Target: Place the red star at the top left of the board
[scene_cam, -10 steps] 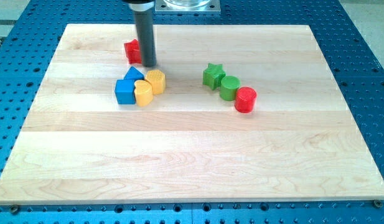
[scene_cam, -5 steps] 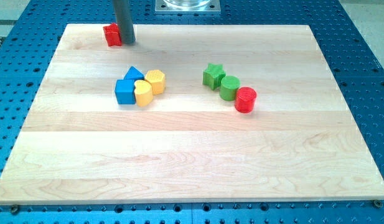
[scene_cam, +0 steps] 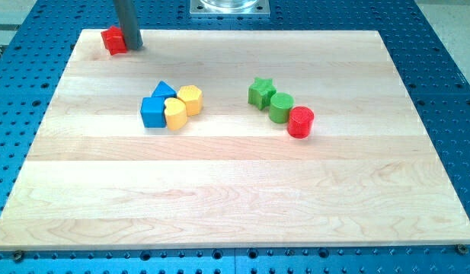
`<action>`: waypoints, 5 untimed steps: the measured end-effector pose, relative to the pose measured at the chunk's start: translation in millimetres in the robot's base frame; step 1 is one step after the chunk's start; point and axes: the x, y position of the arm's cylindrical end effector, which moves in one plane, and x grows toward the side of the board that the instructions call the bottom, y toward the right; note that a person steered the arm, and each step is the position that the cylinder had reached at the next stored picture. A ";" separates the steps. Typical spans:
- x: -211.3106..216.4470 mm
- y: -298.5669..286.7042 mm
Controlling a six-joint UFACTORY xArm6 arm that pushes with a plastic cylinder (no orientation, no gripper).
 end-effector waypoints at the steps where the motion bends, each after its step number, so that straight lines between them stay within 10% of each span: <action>1: 0.0 0.0; 5: 90.7 88.2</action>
